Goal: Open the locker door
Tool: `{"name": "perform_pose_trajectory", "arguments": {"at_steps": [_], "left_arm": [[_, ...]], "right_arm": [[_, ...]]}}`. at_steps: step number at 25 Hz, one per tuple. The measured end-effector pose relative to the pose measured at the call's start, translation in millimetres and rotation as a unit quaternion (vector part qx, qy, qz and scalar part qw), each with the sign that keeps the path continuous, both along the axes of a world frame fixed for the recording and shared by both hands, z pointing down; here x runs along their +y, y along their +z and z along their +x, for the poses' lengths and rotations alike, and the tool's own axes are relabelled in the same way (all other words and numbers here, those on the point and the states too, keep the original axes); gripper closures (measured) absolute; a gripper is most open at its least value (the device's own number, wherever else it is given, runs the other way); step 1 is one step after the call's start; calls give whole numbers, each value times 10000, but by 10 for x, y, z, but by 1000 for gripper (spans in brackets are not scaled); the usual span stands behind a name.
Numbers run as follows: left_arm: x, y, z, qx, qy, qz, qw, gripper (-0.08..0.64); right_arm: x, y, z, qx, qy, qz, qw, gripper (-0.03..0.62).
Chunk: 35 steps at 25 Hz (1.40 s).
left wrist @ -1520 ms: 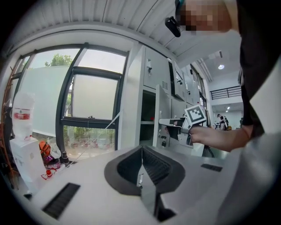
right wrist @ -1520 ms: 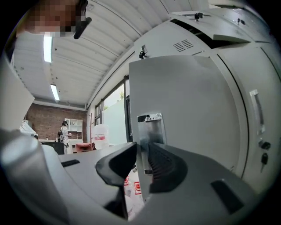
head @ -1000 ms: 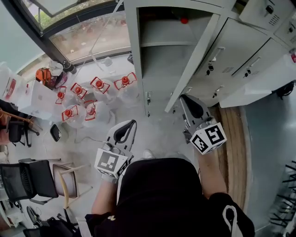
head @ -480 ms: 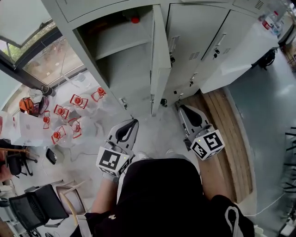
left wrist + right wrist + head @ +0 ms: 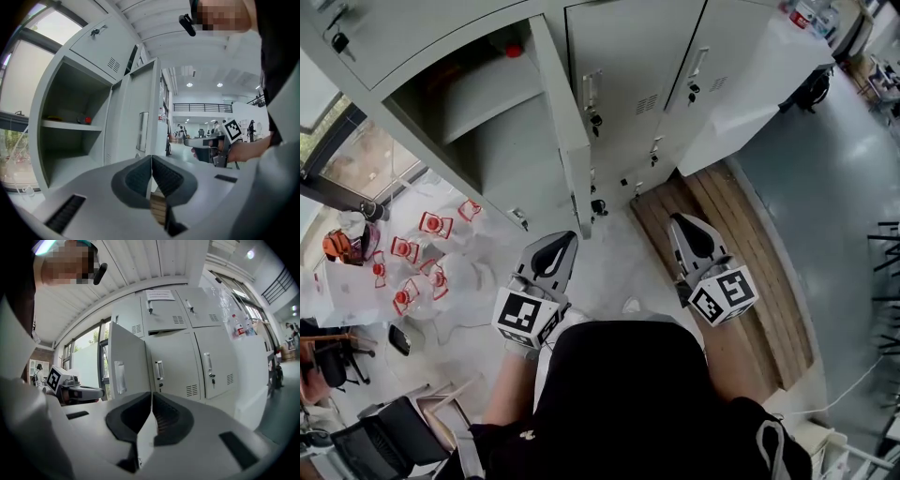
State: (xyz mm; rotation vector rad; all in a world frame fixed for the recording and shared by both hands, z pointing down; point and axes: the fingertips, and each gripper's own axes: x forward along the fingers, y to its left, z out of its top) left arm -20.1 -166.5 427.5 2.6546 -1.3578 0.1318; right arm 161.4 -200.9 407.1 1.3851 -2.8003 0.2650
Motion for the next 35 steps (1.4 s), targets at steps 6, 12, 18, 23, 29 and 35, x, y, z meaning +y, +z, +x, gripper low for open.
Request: {"name": "perform_pose_trajectory", "arguments": {"at_steps": [6, 12, 18, 23, 29, 35], "left_arm": [[-190, 2, 207, -36, 156, 34, 9999, 537], [-272, 34, 501, -1, 424, -47, 9991, 537], [-293, -23, 739, -47, 683, 35, 9976, 537], [-333, 12, 677, -64, 564, -18, 9984, 537], [-332, 61, 472, -66, 265, -124, 9996, 537], [-337, 62, 319, -79, 71, -153, 9998, 537]], "right_arm": [[59, -1, 345, 58, 338, -23, 9994, 552], [96, 30, 543, 50, 526, -68, 9986, 552], [53, 43, 632, -1, 606, -115, 9981, 552], [-32, 95, 537, -74, 438, -147, 9989, 552], [-161, 84, 298, -97, 163, -97, 9998, 552], [-241, 91, 128, -50, -40, -55, 10000, 552]]}}
